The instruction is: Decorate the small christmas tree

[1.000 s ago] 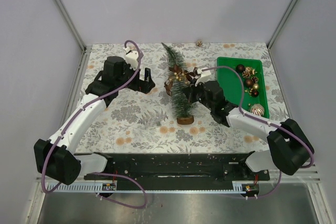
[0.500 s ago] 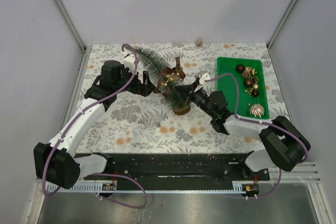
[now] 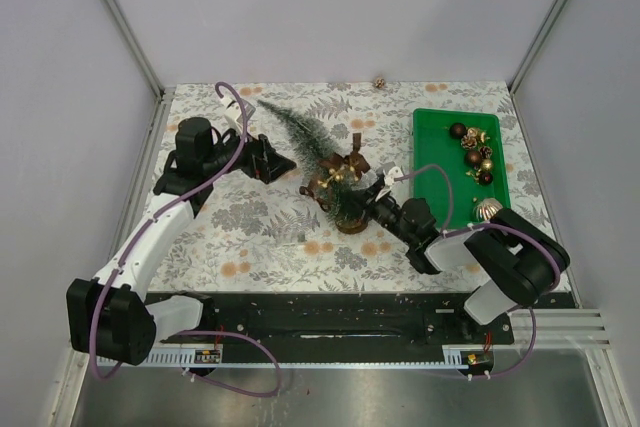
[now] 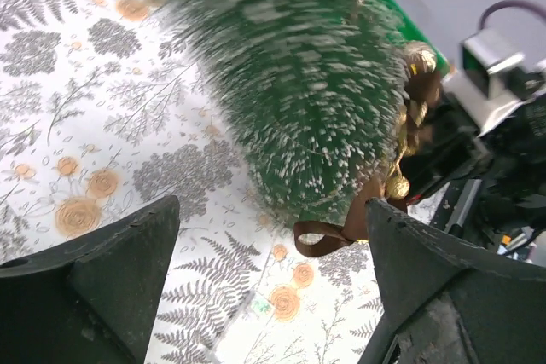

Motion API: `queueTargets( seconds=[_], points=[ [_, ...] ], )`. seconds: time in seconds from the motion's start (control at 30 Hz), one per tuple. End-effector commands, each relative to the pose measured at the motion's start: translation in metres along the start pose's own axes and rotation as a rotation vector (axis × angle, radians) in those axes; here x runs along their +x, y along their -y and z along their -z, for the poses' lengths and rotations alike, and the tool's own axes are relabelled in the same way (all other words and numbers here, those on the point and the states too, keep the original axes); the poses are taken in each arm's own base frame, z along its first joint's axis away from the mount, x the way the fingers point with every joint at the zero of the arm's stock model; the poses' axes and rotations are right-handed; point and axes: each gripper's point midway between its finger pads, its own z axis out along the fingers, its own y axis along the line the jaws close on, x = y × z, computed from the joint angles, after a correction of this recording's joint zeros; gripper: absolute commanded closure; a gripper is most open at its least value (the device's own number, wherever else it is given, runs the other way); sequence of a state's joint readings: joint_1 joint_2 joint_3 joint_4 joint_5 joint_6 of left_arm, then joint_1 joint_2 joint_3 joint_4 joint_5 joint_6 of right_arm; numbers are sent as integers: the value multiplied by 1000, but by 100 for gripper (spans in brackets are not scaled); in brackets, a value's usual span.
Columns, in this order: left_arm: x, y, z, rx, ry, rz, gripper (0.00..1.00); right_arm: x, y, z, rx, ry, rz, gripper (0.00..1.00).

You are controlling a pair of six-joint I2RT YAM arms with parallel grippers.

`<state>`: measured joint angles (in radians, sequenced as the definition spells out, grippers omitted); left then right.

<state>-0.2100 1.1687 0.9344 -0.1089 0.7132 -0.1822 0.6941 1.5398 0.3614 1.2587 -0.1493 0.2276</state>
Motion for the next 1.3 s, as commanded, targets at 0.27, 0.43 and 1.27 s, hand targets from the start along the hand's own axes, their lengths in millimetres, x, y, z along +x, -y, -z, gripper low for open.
queueTargets(
  seconds=[0.27,0.43,1.27],
  points=[
    [-60,49,9,230,133,-69,11,-43,-16,19,-44,213,-60,100],
    [-50,55,15,248,84,-82,6,-36,-18,34,-42,180,-58,100],
    [-38,95,-56,420,-53,-211,5,13,-13,78,12,-68,-49,100]
  ],
)
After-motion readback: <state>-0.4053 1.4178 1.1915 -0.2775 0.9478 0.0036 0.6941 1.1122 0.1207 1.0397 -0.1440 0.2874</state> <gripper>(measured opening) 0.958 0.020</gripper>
